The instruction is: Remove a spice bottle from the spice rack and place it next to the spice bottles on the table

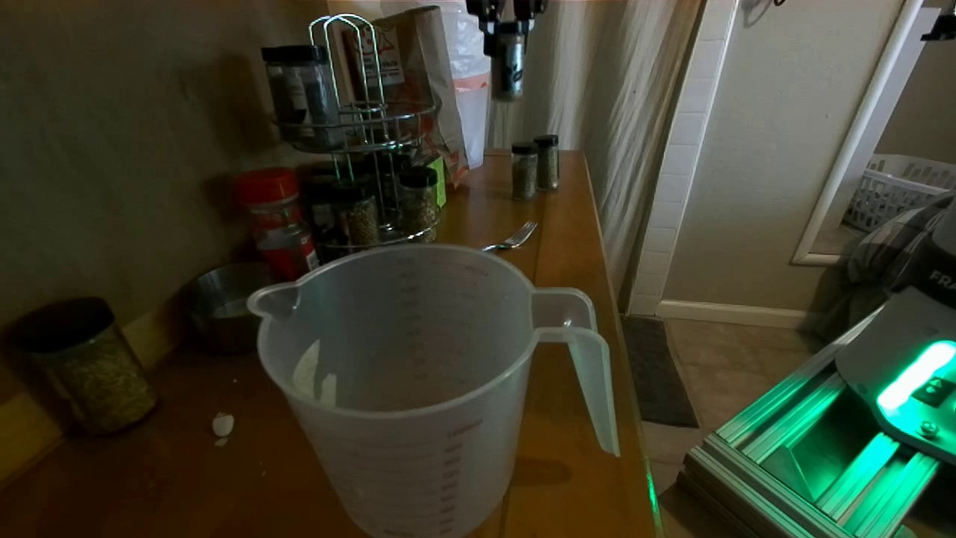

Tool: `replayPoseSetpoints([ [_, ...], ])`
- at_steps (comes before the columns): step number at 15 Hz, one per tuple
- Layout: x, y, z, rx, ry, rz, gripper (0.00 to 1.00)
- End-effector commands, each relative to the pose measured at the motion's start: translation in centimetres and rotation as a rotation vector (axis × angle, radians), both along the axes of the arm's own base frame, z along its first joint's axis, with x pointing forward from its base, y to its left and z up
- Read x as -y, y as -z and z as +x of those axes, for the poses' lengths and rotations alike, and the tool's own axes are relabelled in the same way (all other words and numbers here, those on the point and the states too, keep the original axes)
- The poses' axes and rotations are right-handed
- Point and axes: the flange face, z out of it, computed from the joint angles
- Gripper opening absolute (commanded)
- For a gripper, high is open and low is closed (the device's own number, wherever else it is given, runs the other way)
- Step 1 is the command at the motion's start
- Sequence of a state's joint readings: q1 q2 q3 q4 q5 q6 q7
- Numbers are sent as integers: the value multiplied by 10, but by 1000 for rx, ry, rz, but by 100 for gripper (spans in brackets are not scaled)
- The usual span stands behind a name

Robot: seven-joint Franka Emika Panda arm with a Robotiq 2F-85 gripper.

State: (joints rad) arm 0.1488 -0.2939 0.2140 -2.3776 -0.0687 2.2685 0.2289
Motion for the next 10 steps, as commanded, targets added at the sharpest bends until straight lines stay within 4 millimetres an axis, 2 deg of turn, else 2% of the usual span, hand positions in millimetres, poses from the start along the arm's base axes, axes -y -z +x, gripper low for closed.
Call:
replayPoseSetpoints([
  [1, 10, 46, -7, -68, -6, -8, 24],
  [3, 0, 62, -11, -104, -34, -1, 24],
  [4, 8, 54, -10, -98, -7, -25, 24],
  [5, 7, 61, -11, -112, -10, -28, 49],
  [7, 7, 61, -10, -114, -9, -28, 49],
  [8, 7, 61, -10, -112, -9, -28, 24],
  [10, 6, 76, 2, -135, -15, -51, 24],
])
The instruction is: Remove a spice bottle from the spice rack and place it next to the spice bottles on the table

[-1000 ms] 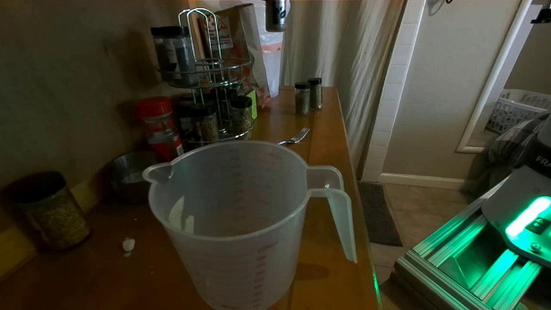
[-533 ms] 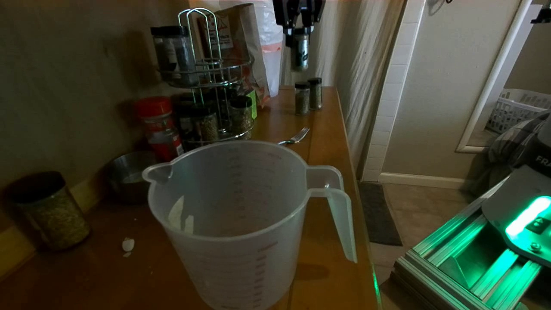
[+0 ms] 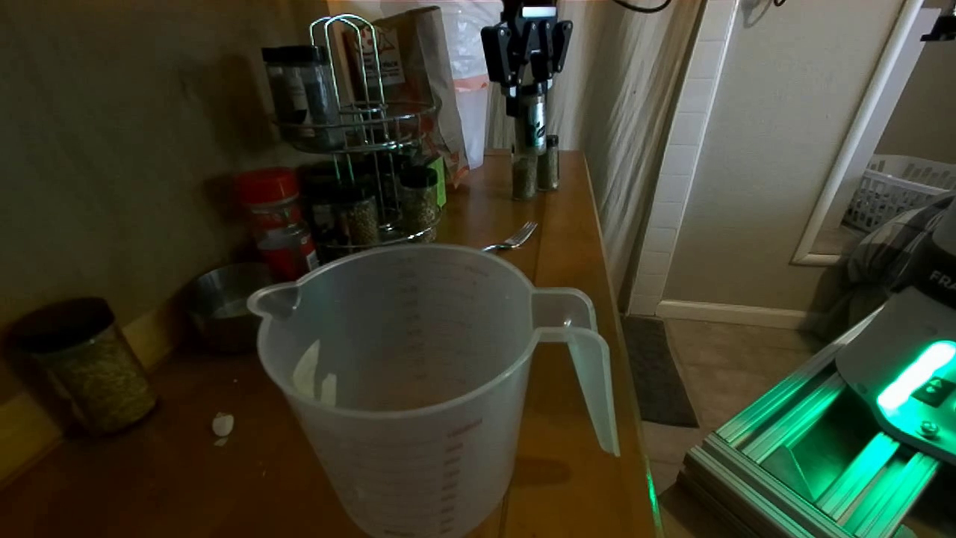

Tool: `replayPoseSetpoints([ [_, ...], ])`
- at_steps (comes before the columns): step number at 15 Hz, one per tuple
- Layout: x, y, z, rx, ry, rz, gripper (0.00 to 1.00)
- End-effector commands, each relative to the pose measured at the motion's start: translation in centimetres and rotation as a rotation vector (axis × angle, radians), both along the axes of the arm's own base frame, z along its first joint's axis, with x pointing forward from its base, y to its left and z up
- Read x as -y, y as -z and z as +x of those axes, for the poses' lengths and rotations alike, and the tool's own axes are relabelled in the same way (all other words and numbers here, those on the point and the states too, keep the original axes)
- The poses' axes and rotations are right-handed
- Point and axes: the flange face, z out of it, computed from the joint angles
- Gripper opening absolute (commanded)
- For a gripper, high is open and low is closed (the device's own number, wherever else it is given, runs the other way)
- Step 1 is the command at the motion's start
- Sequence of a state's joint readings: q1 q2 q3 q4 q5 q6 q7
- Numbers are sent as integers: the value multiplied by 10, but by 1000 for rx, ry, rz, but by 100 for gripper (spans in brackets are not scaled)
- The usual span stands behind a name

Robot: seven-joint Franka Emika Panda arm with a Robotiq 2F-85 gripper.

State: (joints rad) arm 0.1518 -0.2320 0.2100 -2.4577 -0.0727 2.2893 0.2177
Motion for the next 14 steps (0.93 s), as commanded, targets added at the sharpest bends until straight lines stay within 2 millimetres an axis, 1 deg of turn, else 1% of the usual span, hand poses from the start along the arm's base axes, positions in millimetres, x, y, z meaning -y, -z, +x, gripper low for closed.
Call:
replayPoseSetpoints([
  [1, -2, 20, 20, -18, -28, 14, 24],
  [3, -8, 34, 30, -29, -112, 36, 24],
  [5, -17, 47, 41, -34, -237, 62, 24],
  [8, -23, 57, 55, -53, -367, 43, 24],
  [10, -26, 61, 64, -50, -403, 27, 24],
  [14, -21, 64, 83, -37, -410, 46, 24],
])
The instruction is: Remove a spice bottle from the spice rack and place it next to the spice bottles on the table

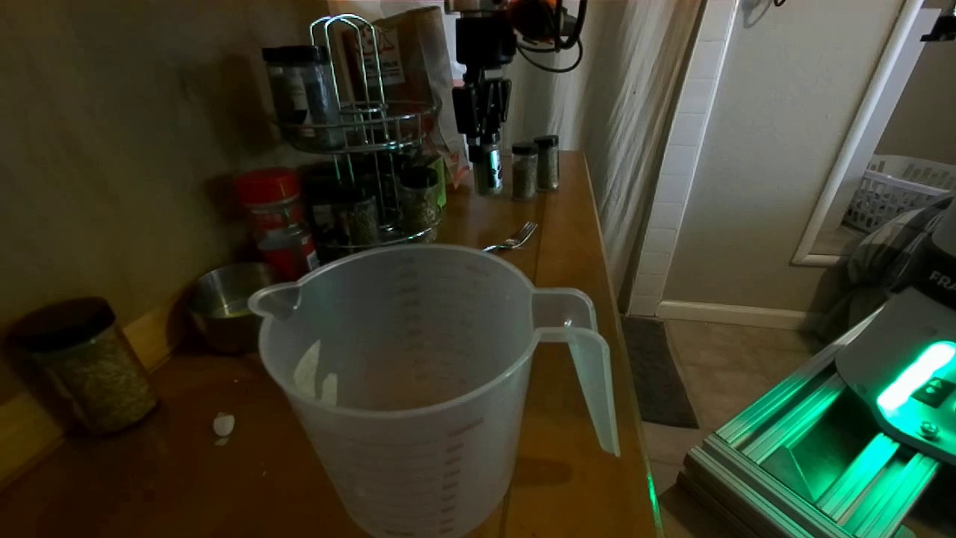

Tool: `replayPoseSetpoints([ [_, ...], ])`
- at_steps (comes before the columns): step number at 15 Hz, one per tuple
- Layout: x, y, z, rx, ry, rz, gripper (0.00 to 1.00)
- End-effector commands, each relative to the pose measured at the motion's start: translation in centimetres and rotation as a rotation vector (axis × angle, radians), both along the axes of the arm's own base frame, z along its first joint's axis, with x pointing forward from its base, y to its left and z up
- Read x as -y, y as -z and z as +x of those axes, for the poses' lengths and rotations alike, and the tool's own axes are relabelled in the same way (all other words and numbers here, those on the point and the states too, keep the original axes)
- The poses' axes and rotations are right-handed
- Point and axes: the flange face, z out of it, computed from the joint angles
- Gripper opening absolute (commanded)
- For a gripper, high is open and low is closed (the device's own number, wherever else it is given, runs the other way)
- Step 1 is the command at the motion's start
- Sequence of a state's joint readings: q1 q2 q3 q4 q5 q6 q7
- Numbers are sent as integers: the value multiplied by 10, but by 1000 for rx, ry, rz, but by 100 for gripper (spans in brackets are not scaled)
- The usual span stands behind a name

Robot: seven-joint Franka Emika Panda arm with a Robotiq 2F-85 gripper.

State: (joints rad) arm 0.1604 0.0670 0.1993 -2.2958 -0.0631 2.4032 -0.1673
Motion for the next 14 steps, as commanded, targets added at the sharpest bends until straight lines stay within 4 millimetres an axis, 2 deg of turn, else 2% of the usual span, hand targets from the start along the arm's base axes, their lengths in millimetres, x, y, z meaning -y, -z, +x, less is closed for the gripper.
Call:
replayPoseSetpoints([
  [1, 5, 4, 25, 17, -24, 30, 24],
  [4, 18, 11, 36, -6, -1, 33, 24],
  [8, 32, 18, 40, -23, 28, 17, 24],
  [14, 32, 29, 39, -47, 27, 17, 24],
])
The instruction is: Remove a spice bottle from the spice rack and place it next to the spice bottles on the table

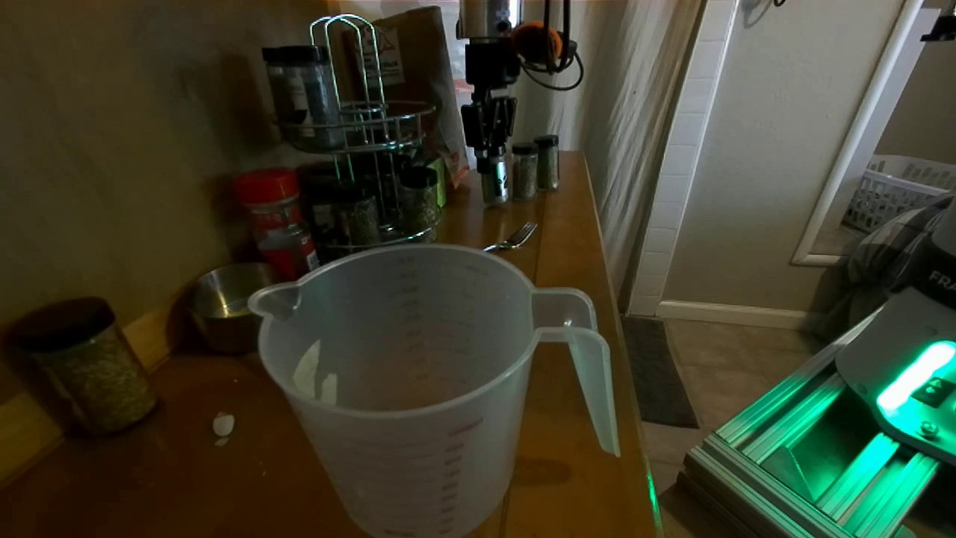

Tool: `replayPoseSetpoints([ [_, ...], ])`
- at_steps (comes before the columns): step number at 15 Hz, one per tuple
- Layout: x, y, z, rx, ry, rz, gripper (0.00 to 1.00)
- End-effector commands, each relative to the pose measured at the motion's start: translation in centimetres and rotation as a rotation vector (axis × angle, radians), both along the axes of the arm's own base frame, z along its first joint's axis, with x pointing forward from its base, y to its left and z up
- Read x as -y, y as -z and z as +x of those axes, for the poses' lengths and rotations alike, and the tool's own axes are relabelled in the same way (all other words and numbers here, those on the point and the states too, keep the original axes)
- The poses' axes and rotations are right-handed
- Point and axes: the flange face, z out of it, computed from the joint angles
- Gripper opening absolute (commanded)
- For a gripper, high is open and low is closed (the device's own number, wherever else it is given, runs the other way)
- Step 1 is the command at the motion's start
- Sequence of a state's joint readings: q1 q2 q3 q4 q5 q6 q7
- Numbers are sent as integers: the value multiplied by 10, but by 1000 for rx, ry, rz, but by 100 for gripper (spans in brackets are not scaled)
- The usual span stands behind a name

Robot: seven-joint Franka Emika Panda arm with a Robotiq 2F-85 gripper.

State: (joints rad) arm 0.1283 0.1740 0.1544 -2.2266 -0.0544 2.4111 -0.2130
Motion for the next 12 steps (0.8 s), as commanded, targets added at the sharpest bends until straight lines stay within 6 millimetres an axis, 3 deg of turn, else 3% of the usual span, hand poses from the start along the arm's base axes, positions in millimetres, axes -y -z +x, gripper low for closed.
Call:
replayPoseSetpoints([
  [1, 0, 3, 6, -11, -10, 14, 24],
  [2, 1, 3, 5, -13, -7, 16, 24],
  [3, 2, 3, 5, -13, 1, 24, 74],
  [4, 2, 1, 5, -13, 5, 26, 75],
  [8, -3, -13, 1, 17, 9, 30, 99],
  [12, -11, -55, -25, 108, -12, 16, 100],
])
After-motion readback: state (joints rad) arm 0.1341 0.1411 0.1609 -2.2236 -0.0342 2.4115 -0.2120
